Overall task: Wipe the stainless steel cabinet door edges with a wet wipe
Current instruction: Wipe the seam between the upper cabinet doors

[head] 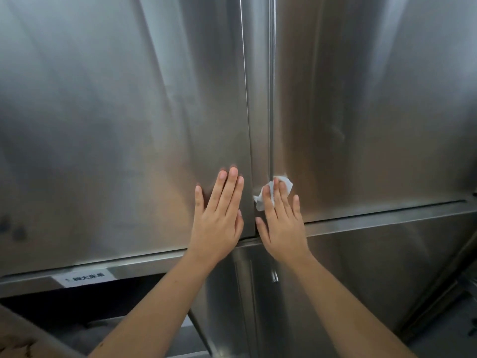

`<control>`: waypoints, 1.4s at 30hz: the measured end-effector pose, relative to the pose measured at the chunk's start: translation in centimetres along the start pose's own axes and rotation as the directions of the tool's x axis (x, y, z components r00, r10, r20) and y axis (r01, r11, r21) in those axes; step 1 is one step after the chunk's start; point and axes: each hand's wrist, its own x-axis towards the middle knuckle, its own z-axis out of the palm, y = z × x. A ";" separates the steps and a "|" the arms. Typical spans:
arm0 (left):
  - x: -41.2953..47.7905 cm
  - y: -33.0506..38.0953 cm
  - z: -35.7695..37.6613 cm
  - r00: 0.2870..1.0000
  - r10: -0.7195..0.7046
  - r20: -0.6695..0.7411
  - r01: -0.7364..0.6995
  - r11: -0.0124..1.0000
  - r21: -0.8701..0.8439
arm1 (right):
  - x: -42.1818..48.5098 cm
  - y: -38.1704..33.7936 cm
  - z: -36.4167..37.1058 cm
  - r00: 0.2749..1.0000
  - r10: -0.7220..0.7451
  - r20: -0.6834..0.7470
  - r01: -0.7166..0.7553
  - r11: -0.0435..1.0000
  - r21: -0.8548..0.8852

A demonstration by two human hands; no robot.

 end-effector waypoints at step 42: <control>-0.2 0.5 1.5 0.999 -0.018 -0.038 0.020 0.999 0.034 | 2.2 -0.2 -1.1 0.998 0.048 -0.029 -0.047 0.998 0.040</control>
